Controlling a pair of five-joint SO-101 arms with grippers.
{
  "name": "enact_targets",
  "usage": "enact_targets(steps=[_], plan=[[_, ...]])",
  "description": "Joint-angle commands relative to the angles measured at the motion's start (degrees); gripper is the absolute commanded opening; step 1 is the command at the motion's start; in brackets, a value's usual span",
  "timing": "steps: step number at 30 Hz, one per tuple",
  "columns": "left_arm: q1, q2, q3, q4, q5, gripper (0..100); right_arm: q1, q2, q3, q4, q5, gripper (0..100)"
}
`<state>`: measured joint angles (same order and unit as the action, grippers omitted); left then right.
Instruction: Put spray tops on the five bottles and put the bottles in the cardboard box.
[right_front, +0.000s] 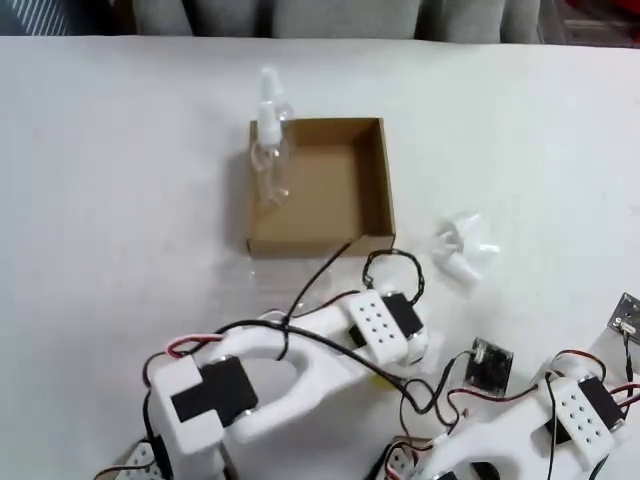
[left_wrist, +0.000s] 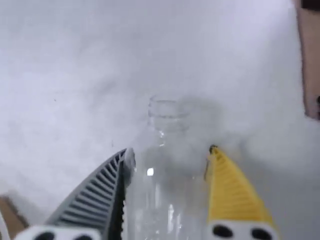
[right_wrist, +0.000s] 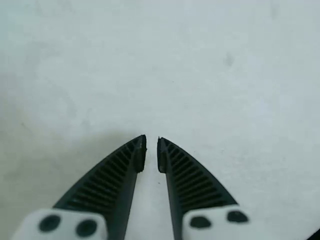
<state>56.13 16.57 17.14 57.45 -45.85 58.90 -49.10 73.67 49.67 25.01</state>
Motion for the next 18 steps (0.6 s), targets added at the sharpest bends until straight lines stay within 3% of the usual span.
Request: enact_targets(steps=[1, 9, 18], plan=[[-2.9, -0.4, -4.3, 1.8, 9.7, 3, -0.5, -0.7, -0.3, -0.8, 0.2, 1.8], [-8.2, -0.4, -8.7, 1.8, 17.1, 3, -0.5, -0.7, -0.3, -0.8, 0.2, 1.8], [-8.5, -1.0, -13.7, 1.8, 27.0, 3, -0.5, -0.7, -0.3, -0.8, 0.2, 1.8]])
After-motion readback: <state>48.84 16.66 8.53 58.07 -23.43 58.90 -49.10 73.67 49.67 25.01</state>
